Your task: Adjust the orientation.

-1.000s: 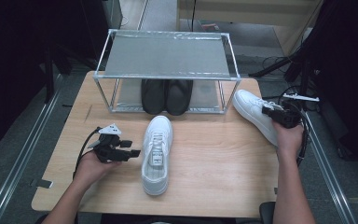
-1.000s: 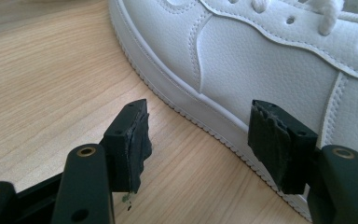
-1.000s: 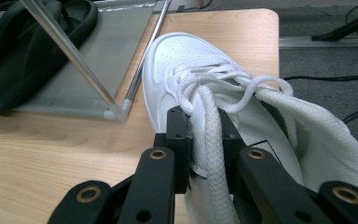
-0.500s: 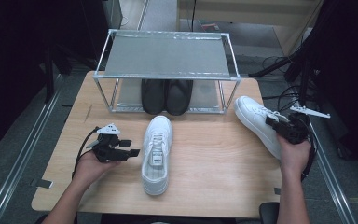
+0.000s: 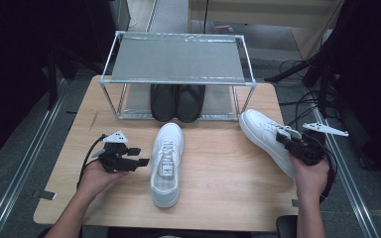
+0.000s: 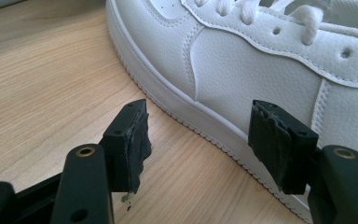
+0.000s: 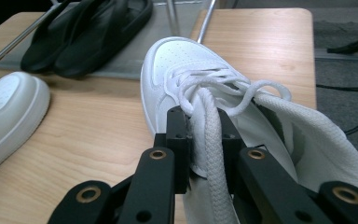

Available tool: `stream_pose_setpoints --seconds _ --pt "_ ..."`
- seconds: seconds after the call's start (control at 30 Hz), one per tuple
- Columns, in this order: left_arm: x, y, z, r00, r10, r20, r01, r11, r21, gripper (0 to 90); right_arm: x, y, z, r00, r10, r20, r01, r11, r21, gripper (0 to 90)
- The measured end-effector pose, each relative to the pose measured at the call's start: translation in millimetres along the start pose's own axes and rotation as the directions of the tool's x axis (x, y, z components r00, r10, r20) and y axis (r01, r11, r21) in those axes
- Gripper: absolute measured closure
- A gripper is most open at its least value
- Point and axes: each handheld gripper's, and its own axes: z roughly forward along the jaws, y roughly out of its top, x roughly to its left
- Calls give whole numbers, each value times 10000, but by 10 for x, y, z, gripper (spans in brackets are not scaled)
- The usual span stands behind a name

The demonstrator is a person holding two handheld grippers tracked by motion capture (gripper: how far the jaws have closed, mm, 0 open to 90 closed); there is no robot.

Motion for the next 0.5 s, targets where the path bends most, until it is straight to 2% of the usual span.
stream_pose_setpoints --seconds 0.23,0.5 --pt "2 5 4 10000 14 13 -14 10000 -13 381 101 21 3 9986 -216 -488 214 9998 -44 820" --pt "2 7 3 10000 18 49 -18 10000 -41 380 201 45 -3 9960 -473 -756 473 9989 -25 820"
